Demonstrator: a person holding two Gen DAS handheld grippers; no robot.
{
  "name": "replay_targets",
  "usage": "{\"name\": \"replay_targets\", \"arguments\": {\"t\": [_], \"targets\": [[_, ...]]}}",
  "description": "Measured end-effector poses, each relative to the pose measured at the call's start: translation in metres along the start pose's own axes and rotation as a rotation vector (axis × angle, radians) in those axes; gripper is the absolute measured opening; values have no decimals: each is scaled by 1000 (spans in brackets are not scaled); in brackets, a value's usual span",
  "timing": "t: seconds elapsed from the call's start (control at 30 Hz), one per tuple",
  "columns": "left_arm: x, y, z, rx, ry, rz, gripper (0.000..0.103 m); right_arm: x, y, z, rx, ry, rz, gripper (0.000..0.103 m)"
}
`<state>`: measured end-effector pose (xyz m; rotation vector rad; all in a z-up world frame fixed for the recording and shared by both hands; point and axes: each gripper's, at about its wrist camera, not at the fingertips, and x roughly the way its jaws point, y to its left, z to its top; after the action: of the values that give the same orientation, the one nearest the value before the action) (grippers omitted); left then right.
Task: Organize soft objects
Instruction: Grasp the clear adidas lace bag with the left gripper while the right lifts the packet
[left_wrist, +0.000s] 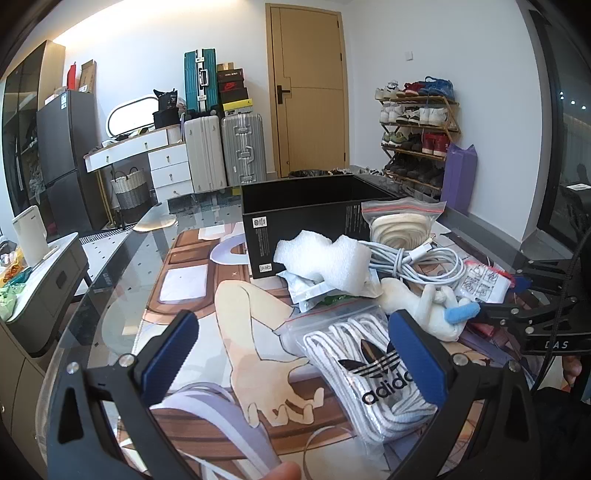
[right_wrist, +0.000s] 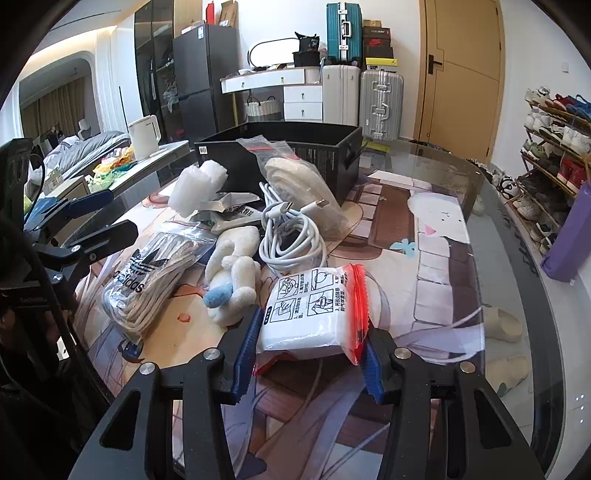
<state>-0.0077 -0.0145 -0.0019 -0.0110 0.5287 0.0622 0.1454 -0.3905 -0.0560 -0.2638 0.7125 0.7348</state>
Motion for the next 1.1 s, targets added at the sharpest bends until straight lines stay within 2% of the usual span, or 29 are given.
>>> {"name": "replay_targets", "arguments": {"t": [0.17,0.27,0.4,0.7,0.87,1.1], "targets": [[-5,1,4,-2,26,-18,103,-12,-1,-4,9,-55,0,48],[-9,-2,2,10,40,-59,103,-20,-3,-5,19,-92,1,48],[-4,-12,-3,53,76,-76,103,-31,-3,-5,22,-136,-5,48],[6,-12,-10,60,151,-114,103,-49,0,-4,20,-217,3,48],[10,-13,-13,36,183,-144,91,-57,2,-3,16,-264,25,48],[12,-13,-16,19,205,-154,56,-58,10,2,-5,-280,42,48]]}}
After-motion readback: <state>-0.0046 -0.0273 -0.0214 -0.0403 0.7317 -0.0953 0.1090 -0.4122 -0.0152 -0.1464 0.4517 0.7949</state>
